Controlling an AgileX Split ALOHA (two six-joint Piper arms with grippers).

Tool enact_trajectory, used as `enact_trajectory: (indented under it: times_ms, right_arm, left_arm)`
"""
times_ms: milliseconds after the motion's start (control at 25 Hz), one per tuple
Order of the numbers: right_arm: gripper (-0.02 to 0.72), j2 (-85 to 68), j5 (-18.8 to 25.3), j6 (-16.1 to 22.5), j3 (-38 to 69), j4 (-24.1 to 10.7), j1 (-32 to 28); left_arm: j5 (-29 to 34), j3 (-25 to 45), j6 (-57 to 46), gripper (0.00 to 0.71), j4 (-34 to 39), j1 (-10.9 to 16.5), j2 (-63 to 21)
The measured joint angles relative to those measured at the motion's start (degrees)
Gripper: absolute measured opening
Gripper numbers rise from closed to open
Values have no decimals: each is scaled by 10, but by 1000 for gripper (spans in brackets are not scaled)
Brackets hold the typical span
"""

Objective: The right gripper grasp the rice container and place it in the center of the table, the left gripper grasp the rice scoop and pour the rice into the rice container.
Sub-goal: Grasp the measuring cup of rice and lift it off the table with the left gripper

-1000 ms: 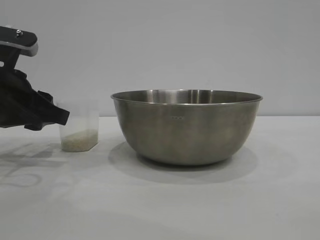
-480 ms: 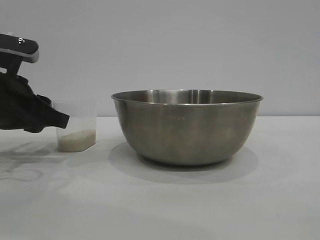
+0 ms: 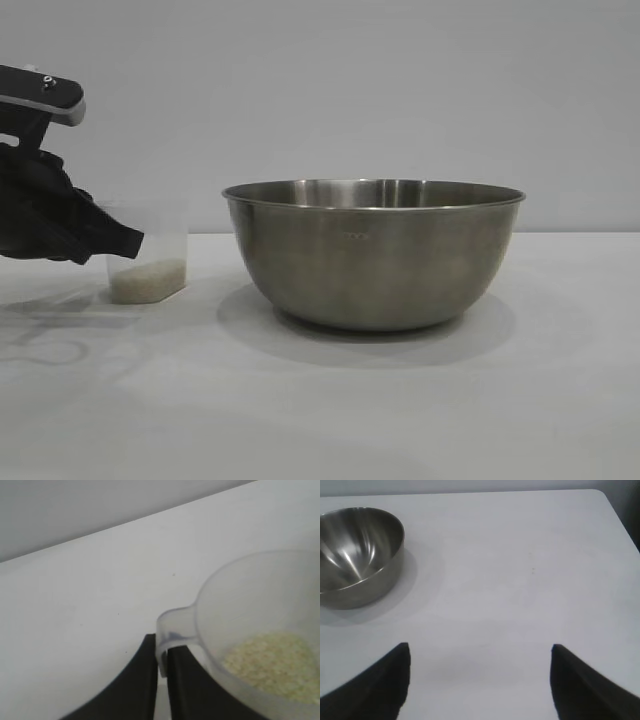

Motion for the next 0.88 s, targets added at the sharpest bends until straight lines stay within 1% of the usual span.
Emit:
enact_trajectory:
  times_ms: [440, 760, 880]
  right_arm:
    - [532, 0, 0, 0, 0, 0, 0]
    - [532, 0, 0, 0, 0, 0, 0]
    - [532, 0, 0, 0, 0, 0, 0]
  left_arm:
    - [6, 0, 9, 0, 4, 0, -64]
    - [6, 0, 29, 0, 50, 0, -121]
    - [6, -13, 44, 0, 77, 0, -132]
